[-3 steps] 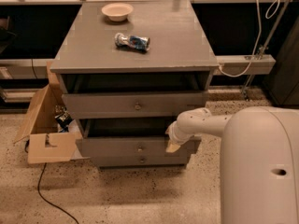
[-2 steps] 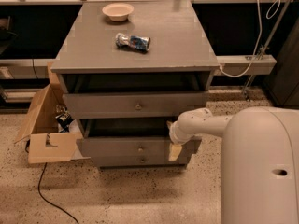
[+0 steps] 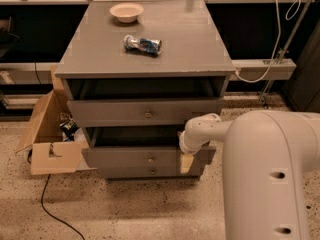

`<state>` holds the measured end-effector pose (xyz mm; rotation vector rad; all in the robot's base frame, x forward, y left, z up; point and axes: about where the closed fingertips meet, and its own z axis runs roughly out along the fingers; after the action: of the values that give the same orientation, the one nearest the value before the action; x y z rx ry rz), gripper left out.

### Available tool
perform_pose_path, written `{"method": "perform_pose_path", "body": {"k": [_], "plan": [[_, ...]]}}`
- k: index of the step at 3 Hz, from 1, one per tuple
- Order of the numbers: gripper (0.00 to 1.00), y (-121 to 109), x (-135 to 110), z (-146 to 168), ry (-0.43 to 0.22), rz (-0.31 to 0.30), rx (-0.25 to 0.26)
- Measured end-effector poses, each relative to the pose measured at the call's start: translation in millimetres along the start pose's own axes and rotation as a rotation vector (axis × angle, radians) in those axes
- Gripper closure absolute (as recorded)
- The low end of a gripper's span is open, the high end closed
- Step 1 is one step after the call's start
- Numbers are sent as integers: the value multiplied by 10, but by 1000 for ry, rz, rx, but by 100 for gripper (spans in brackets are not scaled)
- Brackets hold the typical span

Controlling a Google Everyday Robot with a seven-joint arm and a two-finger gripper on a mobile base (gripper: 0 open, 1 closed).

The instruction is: Open middle drawer

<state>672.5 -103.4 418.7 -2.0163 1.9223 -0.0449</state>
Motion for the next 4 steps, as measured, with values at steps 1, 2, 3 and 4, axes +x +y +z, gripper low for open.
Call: {"method": "perform_pose_path", "body": {"k": [1, 2, 3, 4], "plan": [[1, 68, 63, 120, 40, 9, -57], [16, 186, 53, 115, 82, 11, -91], [47, 605, 10, -24, 128, 35, -164], [70, 863, 3, -121, 147, 52, -204]]}}
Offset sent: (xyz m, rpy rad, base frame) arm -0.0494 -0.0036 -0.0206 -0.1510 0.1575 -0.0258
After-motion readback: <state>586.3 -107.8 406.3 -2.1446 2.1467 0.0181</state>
